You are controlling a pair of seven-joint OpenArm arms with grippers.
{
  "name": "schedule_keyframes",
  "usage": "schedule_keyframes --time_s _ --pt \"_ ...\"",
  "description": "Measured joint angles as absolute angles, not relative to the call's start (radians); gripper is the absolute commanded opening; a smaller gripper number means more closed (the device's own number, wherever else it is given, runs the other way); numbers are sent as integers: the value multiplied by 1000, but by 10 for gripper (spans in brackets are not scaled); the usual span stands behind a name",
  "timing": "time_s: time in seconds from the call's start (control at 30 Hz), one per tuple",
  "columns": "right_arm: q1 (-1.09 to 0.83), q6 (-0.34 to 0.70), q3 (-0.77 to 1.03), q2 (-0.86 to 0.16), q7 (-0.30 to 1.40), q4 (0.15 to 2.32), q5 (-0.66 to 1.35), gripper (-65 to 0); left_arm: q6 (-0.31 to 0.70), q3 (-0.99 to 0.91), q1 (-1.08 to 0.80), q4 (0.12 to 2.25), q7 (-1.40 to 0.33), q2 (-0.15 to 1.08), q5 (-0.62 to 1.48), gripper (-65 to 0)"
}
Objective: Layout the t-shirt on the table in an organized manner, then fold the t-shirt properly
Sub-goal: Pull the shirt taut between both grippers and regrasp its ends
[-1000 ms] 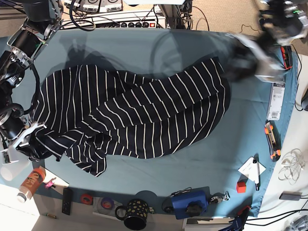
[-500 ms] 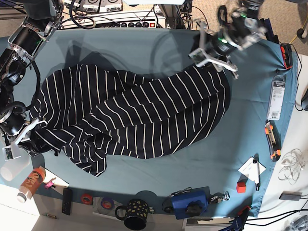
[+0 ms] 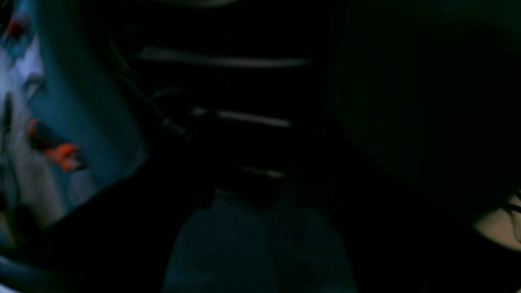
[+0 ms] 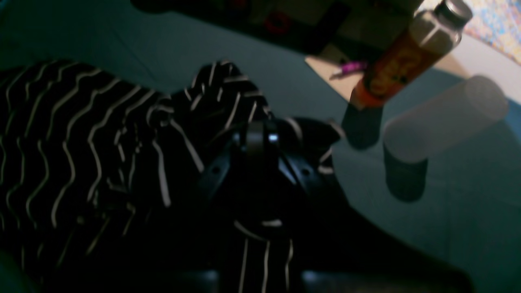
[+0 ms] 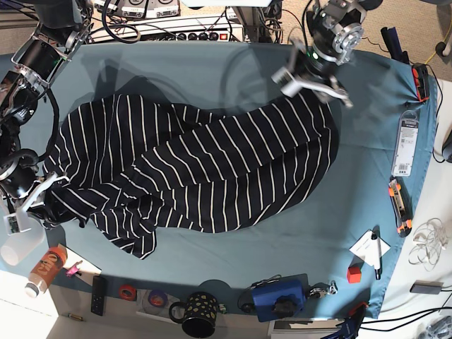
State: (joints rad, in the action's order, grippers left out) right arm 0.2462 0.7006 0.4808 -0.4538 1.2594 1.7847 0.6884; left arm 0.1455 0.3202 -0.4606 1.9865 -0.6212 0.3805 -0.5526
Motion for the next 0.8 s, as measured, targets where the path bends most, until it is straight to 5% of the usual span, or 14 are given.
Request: schedule_keyframes --time_s 0.23,0.4,0.6,0.8 --pt "246 701 480 -454 1260 1785 678 -650 180 319 -400 1968 -638 385 -513 -373" --pt "246 701 480 -454 1260 1785 662 -650 117 321 -389 1955 -656 385 -443 -650" --pt "246 700 480 -454 1260 1785 662 -650 -158 319 -384 2003 -752 386 -582 -650" --pt "246 700 480 -454 1259 1785 666 -650 -172 265 -350 2204 -768 385 -613 -650"
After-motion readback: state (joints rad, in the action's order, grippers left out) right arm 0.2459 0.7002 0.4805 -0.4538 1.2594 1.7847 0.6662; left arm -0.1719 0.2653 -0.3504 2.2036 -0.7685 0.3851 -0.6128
